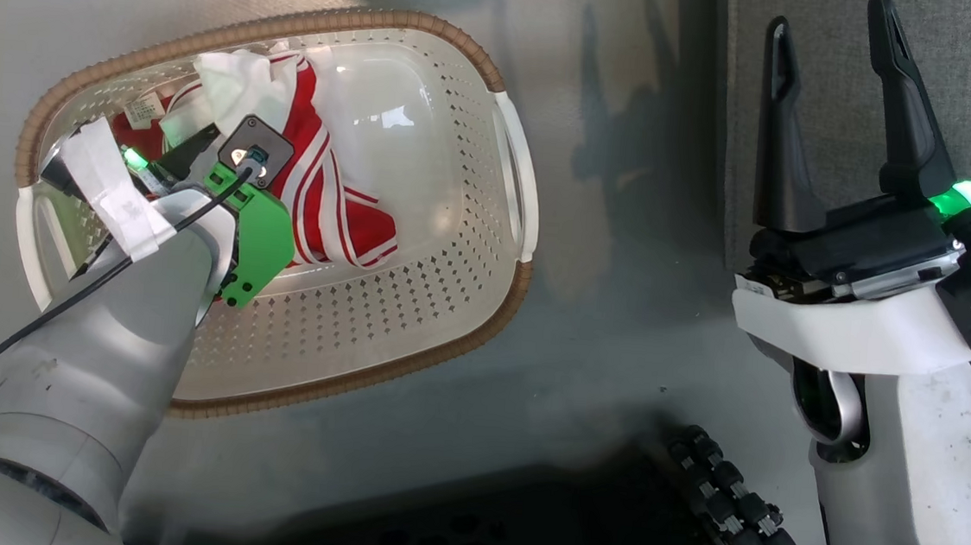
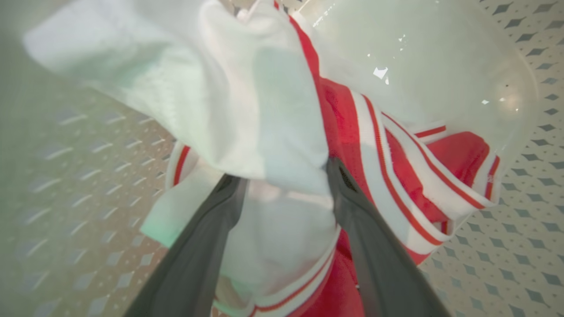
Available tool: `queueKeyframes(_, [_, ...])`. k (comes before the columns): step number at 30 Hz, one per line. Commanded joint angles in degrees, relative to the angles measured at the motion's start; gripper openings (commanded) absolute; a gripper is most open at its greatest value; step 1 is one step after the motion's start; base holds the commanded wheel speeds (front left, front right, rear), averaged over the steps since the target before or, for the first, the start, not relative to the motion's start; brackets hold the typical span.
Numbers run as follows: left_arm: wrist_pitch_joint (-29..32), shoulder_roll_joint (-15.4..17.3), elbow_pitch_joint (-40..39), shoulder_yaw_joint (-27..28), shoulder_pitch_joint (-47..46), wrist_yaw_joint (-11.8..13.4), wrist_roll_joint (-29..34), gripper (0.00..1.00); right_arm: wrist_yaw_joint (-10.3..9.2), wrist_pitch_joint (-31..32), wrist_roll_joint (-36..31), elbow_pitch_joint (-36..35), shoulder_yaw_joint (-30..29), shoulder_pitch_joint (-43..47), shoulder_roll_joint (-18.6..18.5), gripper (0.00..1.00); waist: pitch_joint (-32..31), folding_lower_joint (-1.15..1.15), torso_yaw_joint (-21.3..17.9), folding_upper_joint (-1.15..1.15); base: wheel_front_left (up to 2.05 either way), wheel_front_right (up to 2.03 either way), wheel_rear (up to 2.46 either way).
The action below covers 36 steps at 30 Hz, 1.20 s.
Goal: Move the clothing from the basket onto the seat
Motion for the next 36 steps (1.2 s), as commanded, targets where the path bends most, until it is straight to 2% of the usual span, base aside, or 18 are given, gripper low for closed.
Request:
queueKeyframes(1, [-0.5,0.4,0.1,-0.3,-1.4,0.1,0.6,0.0,-0.04,-0.2,0.3,0.2,-0.2,-0.8,0.2,1.0,0.1,-0.01,-0.1,0.0,0.0,0.0,0.0])
queueKeyframes(9, [-5.3,-0.9,0.1,-1.3,0.2,0.6,0.5,0.0,-0.04,-0.2,-0.3,1.1,-0.3,0.1,0.4,1.0,-3.5,-0.01,0.6,0.0,0.0,0.0,0.0])
queueKeyframes(19, [-9.6,-3.6,-3.2,1.7,7.9,1.0,-4.6,0.0,-0.04,-0.2,-1.0,3.0,0.1,4.5,-1.1,1.0,-17.5,-0.01,2.9,0.0,0.0,0.0,0.0])
queueKeyframes(22, [-9.7,-3.6,-8.9,3.7,12.0,1.5,-6.6,0.0,-0.04,-0.2,-0.7,3.6,0.2,6.9,-1.5,1.0,-23.0,-0.01,3.7,0.0,0.0,0.0,0.0])
queueKeyframes(25, [-9.7,-2.3,-15.9,5.8,17.6,2.3,-7.5,0.0,-0.04,-0.2,-0.4,4.2,0.4,9.5,-1.8,1.0,-27.8,-0.01,4.4,0.0,0.0,0.0,0.0])
queueKeyframes(31, [-9.7,-0.8,-32.6,10.8,29.8,4.4,-7.1,0.0,-0.04,-0.2,0.1,5.9,0.9,15.7,-2.7,1.0,-38.1,-0.01,6.2,0.0,0.0,0.0,0.0])
queueKeyframes(36, [-9.7,-0.5,-41.9,14.2,36.8,5.3,-6.1,0.0,-0.04,-0.2,0.8,6.6,1.8,19.6,-3.5,1.0,-44.3,-0.01,6.7,0.0,0.0,0.0,0.0])
